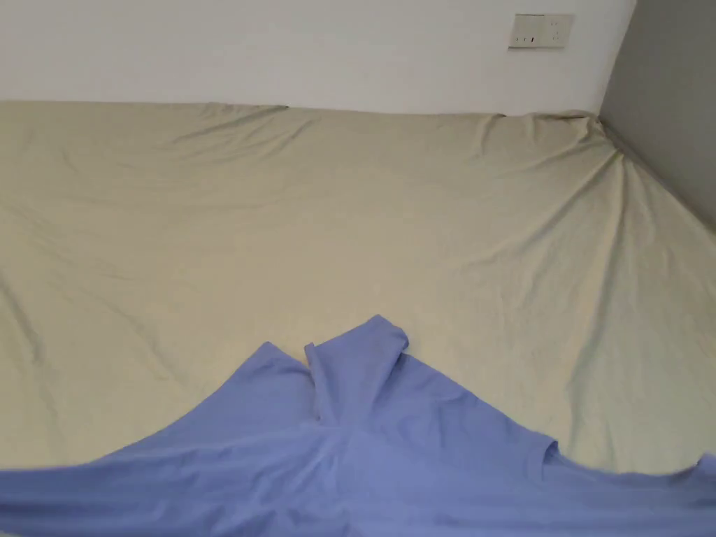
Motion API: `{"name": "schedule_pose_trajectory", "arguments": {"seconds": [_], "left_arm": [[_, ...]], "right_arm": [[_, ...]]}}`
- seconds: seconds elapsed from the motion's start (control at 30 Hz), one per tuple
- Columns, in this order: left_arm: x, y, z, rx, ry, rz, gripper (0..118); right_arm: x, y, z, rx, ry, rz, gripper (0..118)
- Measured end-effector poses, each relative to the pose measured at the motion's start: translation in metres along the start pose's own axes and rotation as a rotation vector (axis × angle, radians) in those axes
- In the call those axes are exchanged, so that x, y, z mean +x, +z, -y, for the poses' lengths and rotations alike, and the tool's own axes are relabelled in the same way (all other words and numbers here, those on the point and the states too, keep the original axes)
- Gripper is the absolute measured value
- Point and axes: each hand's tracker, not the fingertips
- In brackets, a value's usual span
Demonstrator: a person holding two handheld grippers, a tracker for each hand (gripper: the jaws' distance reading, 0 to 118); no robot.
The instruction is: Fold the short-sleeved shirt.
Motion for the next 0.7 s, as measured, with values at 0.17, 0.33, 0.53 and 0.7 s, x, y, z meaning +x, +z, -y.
{"name": "schedule_pose_trajectory", "arguments": {"seconds": [0.17, 0.33, 0.53, 0.7], "left_arm": [[-0.02, -0.002, 0.077, -0.186, 0.034, -0.1, 2], [-0.029, -0.011, 0.114, -0.25, 0.029, -0.133, 2], [-0.04, -0.021, 0.102, -0.321, 0.106, -0.115, 94], [-0.019, 0.039, 0.043, -0.066, 0.097, -0.023, 115]], "right_arm": [[-0.006, -0.015, 0.079, -0.206, 0.023, 0.025, 4], [0.01, -0.034, 0.113, -0.286, -0.014, 0.066, 4], [0.009, -0.026, 0.09, -0.295, 0.09, 0.057, 108], [-0.016, 0.052, 0.02, 0.001, 0.04, 0.021, 117]]}}
